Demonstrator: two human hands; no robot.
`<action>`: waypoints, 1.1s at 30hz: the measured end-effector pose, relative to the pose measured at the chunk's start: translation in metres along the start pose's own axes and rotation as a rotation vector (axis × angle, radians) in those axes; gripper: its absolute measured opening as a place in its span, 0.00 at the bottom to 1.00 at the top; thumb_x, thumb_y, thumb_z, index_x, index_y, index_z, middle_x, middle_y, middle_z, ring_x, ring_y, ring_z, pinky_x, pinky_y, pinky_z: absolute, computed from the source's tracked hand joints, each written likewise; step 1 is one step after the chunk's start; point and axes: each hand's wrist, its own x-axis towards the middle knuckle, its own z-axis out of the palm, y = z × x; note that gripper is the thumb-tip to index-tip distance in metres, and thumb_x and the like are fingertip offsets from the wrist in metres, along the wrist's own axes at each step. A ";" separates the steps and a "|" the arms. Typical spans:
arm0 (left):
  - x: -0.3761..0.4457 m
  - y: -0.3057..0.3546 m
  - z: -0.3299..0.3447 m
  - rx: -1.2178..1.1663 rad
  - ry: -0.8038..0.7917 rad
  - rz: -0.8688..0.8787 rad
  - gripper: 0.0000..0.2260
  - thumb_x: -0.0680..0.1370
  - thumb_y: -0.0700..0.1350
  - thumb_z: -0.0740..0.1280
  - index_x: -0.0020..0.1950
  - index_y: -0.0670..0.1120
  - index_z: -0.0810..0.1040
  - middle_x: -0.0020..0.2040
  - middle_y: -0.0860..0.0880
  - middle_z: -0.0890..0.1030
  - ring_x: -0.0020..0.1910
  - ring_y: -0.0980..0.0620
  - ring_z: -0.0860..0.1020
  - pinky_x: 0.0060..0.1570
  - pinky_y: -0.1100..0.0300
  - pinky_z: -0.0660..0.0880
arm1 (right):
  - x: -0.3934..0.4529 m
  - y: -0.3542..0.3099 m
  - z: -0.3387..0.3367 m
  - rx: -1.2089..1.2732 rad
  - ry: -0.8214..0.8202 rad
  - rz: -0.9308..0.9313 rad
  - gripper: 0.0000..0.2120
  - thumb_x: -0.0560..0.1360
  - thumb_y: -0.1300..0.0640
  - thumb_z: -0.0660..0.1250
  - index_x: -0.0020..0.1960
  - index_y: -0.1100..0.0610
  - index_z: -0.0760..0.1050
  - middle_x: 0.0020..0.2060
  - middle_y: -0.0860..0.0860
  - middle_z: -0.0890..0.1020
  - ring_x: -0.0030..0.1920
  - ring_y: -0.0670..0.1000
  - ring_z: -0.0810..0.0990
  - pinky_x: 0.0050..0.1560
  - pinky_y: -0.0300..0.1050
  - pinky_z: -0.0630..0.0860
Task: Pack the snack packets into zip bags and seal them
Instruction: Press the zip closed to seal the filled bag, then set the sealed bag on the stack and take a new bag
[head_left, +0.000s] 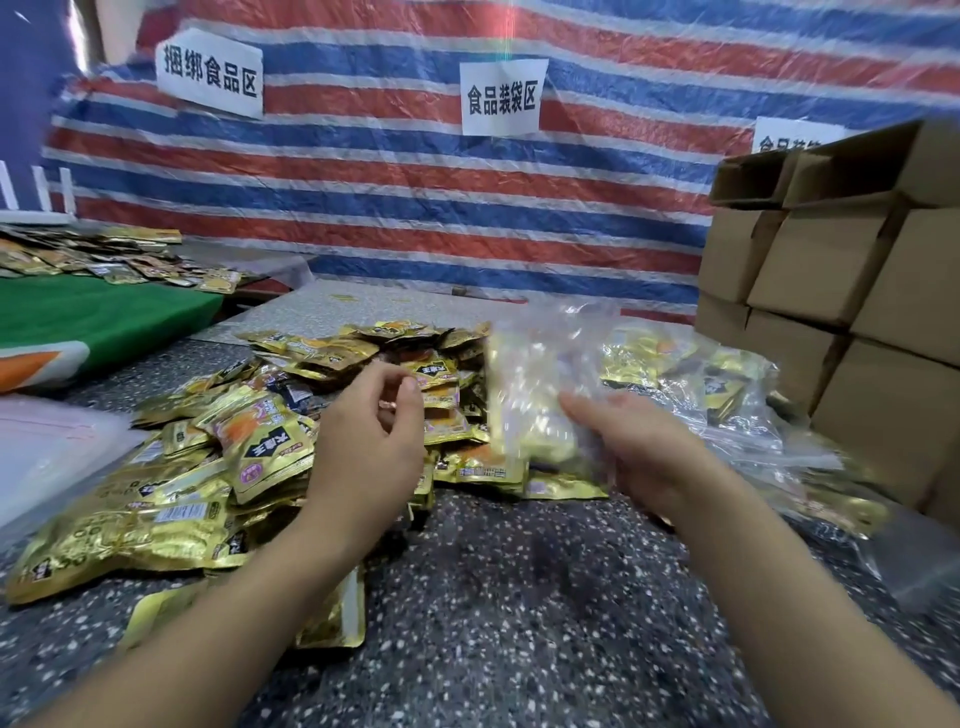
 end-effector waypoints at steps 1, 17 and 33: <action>-0.002 -0.001 0.002 0.009 -0.016 0.005 0.05 0.82 0.46 0.61 0.48 0.53 0.75 0.35 0.51 0.79 0.33 0.55 0.76 0.28 0.62 0.70 | 0.012 -0.008 -0.001 0.026 0.092 -0.020 0.10 0.80 0.57 0.67 0.45 0.63 0.74 0.27 0.50 0.76 0.21 0.43 0.74 0.26 0.39 0.74; -0.016 -0.008 0.004 0.084 -0.167 0.095 0.06 0.81 0.48 0.62 0.46 0.57 0.75 0.31 0.57 0.76 0.31 0.53 0.75 0.28 0.59 0.68 | 0.179 -0.038 -0.033 -0.646 0.721 -0.025 0.17 0.74 0.61 0.72 0.60 0.65 0.74 0.51 0.60 0.80 0.48 0.59 0.80 0.42 0.50 0.76; -0.010 -0.009 0.002 0.109 -0.193 0.071 0.08 0.81 0.48 0.62 0.43 0.55 0.76 0.30 0.56 0.76 0.29 0.51 0.74 0.29 0.55 0.68 | 0.130 -0.032 -0.017 -0.946 0.697 -0.502 0.18 0.79 0.56 0.62 0.66 0.64 0.70 0.62 0.59 0.71 0.60 0.58 0.72 0.58 0.51 0.70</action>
